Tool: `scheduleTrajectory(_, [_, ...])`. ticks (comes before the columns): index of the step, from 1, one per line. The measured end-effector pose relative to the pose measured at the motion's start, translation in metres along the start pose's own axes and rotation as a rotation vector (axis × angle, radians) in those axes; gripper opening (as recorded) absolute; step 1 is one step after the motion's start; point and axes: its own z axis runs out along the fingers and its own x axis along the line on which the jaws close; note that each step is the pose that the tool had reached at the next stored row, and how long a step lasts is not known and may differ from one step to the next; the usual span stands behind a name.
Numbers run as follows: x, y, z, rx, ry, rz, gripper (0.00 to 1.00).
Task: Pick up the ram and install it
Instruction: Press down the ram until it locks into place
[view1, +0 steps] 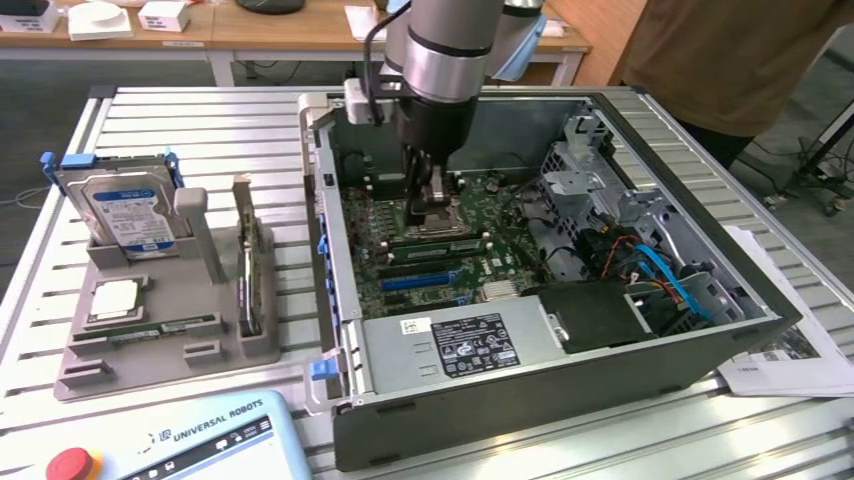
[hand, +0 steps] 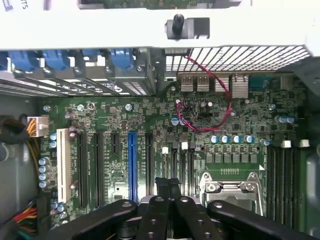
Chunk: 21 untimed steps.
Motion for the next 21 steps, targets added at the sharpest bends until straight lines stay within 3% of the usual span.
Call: scheduleTrajectory(21, [0.000,0.0024,-0.0580,0.0000,0.0000,0.000,0.11])
